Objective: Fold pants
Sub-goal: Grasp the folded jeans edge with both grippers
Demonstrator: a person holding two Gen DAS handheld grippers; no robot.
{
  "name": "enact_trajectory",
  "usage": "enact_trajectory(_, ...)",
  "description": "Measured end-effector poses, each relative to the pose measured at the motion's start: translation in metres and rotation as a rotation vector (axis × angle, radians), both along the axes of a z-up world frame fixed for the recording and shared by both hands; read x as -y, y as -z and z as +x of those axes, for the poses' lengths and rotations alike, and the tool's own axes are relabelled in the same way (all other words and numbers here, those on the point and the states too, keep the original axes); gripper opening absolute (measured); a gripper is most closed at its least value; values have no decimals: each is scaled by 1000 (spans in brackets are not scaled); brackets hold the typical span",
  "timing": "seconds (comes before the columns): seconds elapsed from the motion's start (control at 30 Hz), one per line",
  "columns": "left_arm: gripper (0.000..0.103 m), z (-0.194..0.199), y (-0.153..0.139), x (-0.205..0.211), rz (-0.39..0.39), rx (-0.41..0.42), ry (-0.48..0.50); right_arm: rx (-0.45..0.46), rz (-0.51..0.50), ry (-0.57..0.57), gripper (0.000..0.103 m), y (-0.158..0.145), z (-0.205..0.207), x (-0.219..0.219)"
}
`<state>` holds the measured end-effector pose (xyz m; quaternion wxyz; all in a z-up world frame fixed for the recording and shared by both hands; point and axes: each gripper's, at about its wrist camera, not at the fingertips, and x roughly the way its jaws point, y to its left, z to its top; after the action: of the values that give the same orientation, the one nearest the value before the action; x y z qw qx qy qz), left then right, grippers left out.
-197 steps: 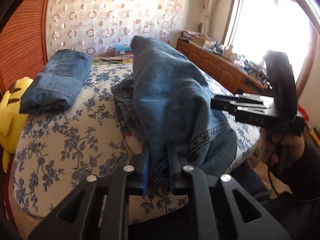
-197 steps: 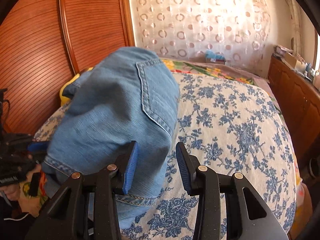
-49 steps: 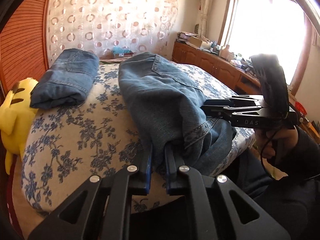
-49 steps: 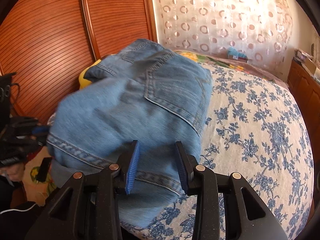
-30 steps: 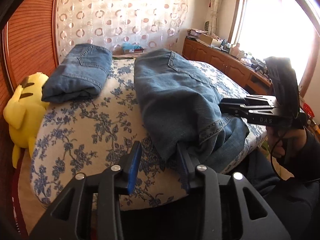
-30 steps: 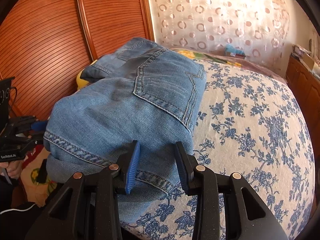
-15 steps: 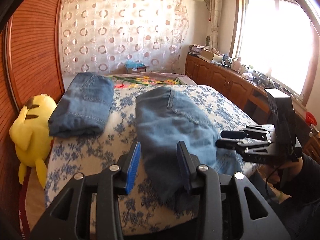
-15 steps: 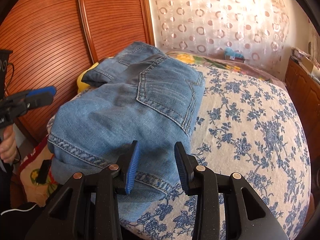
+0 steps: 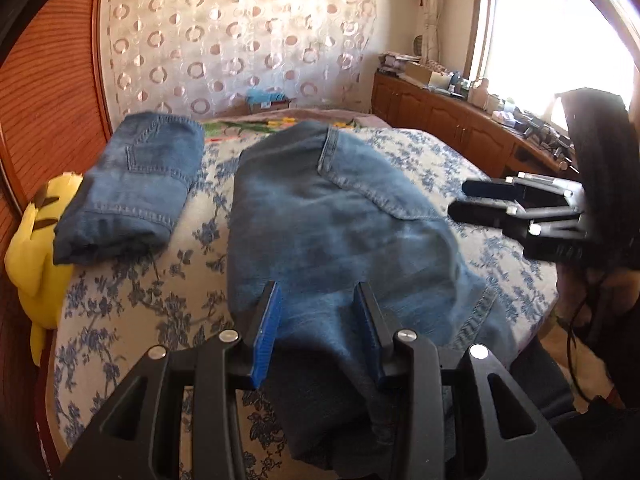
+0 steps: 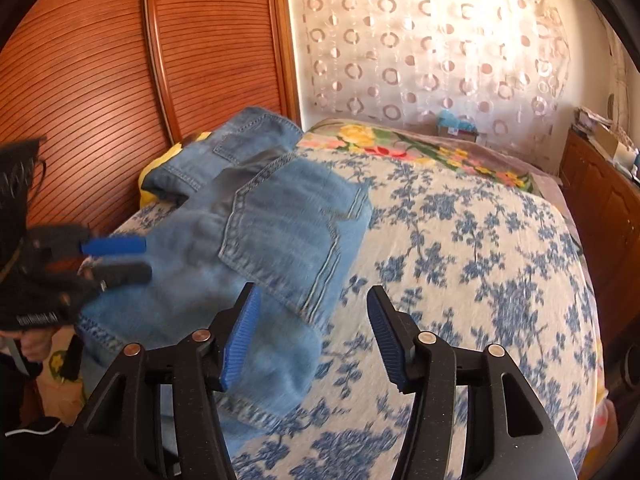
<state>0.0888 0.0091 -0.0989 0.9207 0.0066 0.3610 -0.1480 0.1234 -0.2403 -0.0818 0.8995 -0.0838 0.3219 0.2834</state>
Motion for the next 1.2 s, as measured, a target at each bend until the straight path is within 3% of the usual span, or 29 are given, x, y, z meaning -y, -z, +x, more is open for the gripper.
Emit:
enact_trajectory(0.23,41,1,16,-5,-32,-10,-13,12,-9,-13,60,-4,46,-7)
enact_trajectory(0.5,43,4,22,-11,-54,-13,-5,-123,75,-31,64,10,112,-12)
enact_trajectory(0.77,44,5,23,-12,-56,-15,-6,-236,87,-46,71,25,139,-27)
enact_trajectory(1.2,46,8,26,-14,-59,-11,-14,-369,145,-63,66,44,151,-31)
